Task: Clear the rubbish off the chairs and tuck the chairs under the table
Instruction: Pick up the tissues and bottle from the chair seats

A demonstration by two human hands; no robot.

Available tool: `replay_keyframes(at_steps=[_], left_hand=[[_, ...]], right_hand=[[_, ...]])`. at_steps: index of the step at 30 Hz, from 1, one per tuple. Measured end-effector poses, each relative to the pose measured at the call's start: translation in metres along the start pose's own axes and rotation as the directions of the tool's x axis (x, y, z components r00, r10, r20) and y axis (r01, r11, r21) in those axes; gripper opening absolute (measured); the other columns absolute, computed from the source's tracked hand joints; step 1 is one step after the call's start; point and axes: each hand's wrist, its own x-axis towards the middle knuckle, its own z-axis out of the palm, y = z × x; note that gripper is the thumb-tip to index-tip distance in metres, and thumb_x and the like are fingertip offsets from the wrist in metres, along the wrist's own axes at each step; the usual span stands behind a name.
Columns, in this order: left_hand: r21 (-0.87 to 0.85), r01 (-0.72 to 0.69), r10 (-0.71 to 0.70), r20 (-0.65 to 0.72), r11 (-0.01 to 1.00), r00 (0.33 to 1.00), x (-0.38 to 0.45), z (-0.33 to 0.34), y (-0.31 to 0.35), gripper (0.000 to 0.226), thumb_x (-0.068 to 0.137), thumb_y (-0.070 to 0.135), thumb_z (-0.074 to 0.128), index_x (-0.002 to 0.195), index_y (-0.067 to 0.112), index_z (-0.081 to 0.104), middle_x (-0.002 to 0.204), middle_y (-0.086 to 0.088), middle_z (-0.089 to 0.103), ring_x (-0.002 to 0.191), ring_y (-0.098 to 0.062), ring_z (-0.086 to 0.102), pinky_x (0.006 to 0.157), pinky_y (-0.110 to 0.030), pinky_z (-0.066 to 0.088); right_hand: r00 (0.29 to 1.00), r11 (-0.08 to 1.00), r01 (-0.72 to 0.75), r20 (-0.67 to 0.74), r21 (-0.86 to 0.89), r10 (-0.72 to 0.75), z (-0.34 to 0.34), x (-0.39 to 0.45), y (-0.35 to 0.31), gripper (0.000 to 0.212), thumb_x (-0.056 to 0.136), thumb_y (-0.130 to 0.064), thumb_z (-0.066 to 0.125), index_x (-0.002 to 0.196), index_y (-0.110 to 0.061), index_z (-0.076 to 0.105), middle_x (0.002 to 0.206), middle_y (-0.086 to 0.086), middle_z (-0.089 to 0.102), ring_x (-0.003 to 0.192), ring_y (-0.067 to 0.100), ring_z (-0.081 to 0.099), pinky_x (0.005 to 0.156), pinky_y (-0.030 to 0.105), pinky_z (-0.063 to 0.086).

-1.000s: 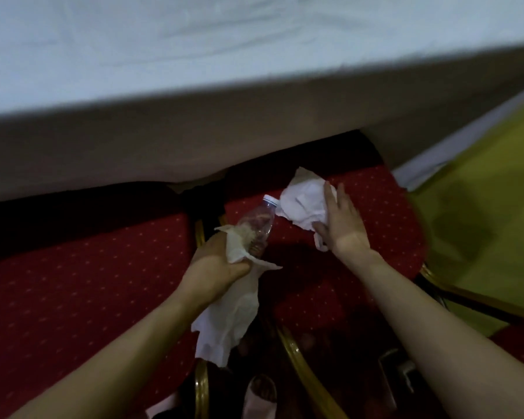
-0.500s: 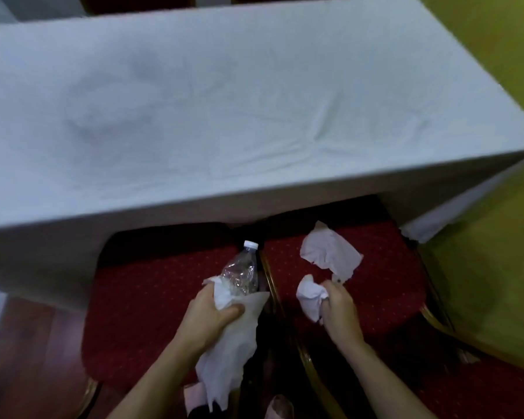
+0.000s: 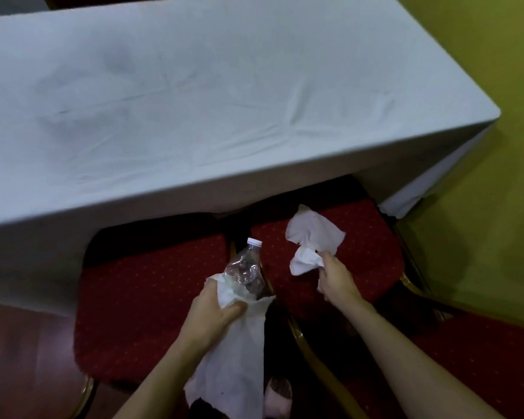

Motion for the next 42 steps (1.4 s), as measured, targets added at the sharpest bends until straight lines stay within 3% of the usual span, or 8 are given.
replay_keyframes(at_steps=[8,11,17,21,24,26,31,42], left_hand=[[-0.02,-0.102,0.104,0.109,0.995,0.989,0.114,0.048,-0.04,0.039,0.074,0.033,0.073,0.109,0.02,0.061,0.099,-0.002,0.073,0.085,-0.012,0.072,0.076,-0.036,0.061],[-0.033,-0.101,0.104,0.119,0.994,0.987,0.137,0.052,-0.052,0.032,0.078,0.026,0.073,0.108,0.019,0.062,0.097,-0.002,0.074,0.085,-0.012,0.073,0.077,-0.036,0.061],[-0.032,-0.079,0.082,0.088,0.996,0.993,0.141,0.037,-0.065,0.059,0.061,0.047,0.071,0.112,0.019,0.06,0.099,0.0,0.074,0.089,-0.01,0.072,0.08,-0.031,0.059],[-0.034,-0.028,0.033,0.129,0.999,0.991,0.129,0.023,-0.071,0.033,0.077,0.024,0.075,0.107,0.014,0.063,0.097,-0.007,0.075,0.085,-0.017,0.074,0.08,-0.041,0.061],[-0.031,-0.022,0.025,0.086,0.999,0.996,0.105,0.007,-0.059,0.041,0.069,0.033,0.075,0.105,0.016,0.064,0.097,-0.008,0.075,0.084,-0.018,0.074,0.078,-0.042,0.061],[-0.071,-0.019,0.021,0.019,0.997,1.0,0.072,-0.009,-0.037,0.042,0.067,0.032,0.075,0.104,0.015,0.064,0.095,-0.007,0.075,0.084,-0.016,0.074,0.079,-0.041,0.061],[-0.231,-0.106,0.068,-0.164,0.967,0.984,-0.048,-0.07,0.017,0.02,0.073,0.019,0.07,0.094,0.021,0.069,0.092,0.001,0.077,0.084,-0.013,0.073,0.07,-0.028,0.059],[-0.568,-0.029,-0.199,-0.336,0.823,0.921,-0.173,-0.188,-0.074,0.039,0.064,0.028,0.081,0.1,0.025,0.067,0.105,-0.012,0.074,0.098,-0.034,0.071,0.089,-0.06,0.054]], right_hand=[[0.962,0.997,-0.042,-0.272,-0.066,0.023,0.026,0.104,0.055,0.055,0.091,-0.025,0.057,0.139,-0.008,0.036,0.139,0.018,0.038,0.105,0.038,0.058,0.074,0.033,0.044],[0.971,0.992,-0.123,-0.211,-0.04,0.112,0.042,0.129,0.064,0.076,0.084,-0.033,0.066,0.145,-0.012,0.026,0.146,0.015,0.027,0.108,0.036,0.058,0.078,0.035,0.05],[0.98,0.904,-0.146,-0.186,-0.403,0.075,0.041,0.139,0.068,0.048,0.083,-0.003,0.063,0.126,-0.008,0.042,0.13,0.016,0.04,0.089,0.03,0.063,0.072,0.033,0.051],[0.995,0.855,-0.086,-0.089,-0.512,0.046,0.026,0.143,0.042,0.061,0.081,-0.001,0.064,0.133,-0.007,0.033,0.129,0.015,0.046,0.103,0.03,0.06,0.08,0.035,0.052],[0.997,0.964,-0.061,0.022,-0.259,0.069,0.014,0.115,0.009,0.038,0.087,-0.039,0.056,0.114,-0.012,0.056,0.096,0.01,0.068,0.081,0.025,0.068,0.073,0.036,0.057],[0.993,0.998,-0.069,0.093,-0.01,0.07,0.005,0.072,-0.021,0.055,0.085,-0.064,0.038,0.088,-0.019,0.068,0.071,0.005,0.071,0.061,0.02,0.066,0.057,0.033,0.055],[0.981,0.982,0.185,0.048,0.027,-0.186,-0.009,-0.03,-0.105,0.02,0.09,-0.011,0.038,0.087,-0.015,0.058,0.092,0.009,0.06,0.08,0.028,0.061,0.068,0.042,0.053],[0.974,0.951,0.198,0.063,0.237,-0.219,0.024,-0.199,-0.207,0.012,0.093,-0.01,0.046,0.092,-0.017,0.055,0.09,0.001,0.062,0.077,0.012,0.06,0.059,0.02,0.04]])
